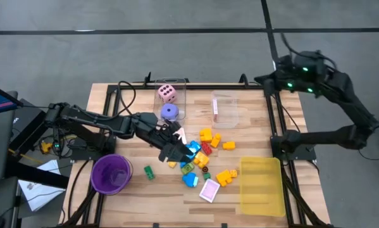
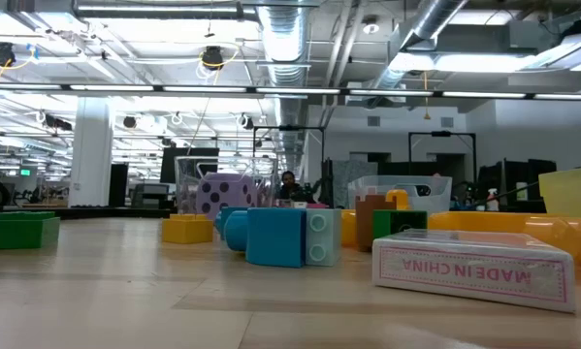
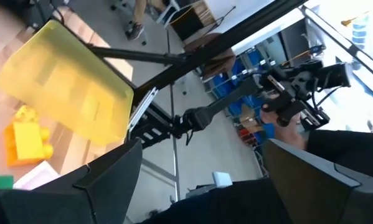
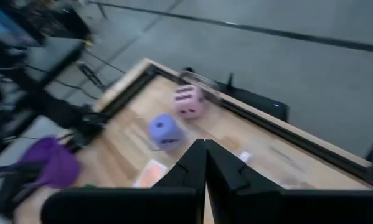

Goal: Pick & Place Toys
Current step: Put the brown game piece into the yellow bin

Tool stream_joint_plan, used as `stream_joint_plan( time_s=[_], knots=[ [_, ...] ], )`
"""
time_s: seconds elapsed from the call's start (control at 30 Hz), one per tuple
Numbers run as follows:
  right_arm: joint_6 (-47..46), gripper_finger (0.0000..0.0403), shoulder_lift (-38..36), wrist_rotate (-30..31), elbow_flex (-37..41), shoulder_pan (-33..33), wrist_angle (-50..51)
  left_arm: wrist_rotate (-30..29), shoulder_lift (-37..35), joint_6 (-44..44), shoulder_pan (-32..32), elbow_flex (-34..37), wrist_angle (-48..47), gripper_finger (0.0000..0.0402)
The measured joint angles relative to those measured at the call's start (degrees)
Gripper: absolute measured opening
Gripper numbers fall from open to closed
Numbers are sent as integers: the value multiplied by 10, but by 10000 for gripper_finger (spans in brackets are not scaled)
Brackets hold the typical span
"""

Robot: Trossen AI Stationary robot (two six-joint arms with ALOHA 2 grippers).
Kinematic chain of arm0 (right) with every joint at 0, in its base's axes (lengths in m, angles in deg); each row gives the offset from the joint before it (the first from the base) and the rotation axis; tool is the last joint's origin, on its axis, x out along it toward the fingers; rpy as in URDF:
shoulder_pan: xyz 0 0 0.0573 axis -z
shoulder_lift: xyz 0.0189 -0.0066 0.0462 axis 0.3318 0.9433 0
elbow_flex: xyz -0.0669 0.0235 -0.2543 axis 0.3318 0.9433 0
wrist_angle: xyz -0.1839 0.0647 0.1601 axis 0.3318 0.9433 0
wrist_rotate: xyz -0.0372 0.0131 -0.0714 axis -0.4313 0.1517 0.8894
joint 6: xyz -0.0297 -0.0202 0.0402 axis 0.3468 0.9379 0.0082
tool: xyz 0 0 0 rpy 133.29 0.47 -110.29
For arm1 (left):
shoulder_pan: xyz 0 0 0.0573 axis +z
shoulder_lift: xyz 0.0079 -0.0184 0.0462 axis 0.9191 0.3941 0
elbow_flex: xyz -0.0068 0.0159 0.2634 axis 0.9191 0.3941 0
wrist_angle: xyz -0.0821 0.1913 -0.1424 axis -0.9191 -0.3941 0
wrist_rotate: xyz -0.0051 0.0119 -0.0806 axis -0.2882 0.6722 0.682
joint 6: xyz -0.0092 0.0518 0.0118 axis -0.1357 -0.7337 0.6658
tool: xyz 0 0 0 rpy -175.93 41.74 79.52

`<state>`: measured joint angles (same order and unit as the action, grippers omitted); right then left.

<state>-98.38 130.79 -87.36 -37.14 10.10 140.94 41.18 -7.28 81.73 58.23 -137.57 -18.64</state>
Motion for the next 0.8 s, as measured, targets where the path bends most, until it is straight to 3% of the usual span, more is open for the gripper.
stream_joint_plan(
  time_s=[0.27, 0.6, 0.8],
  knots=[
    [-6, 0, -17, 14, 0, -57, 2, 0, 0, -21, 10, 0, 37, 333],
    [-5, 1, 9, 14, 0, -67, 17, -2, 0, -70, 6, 0, 89, 333],
    [-19, 56, 11, 14, 0, -56, 35, -54, 0, -89, 6, -1, 127, 333]
  ],
)
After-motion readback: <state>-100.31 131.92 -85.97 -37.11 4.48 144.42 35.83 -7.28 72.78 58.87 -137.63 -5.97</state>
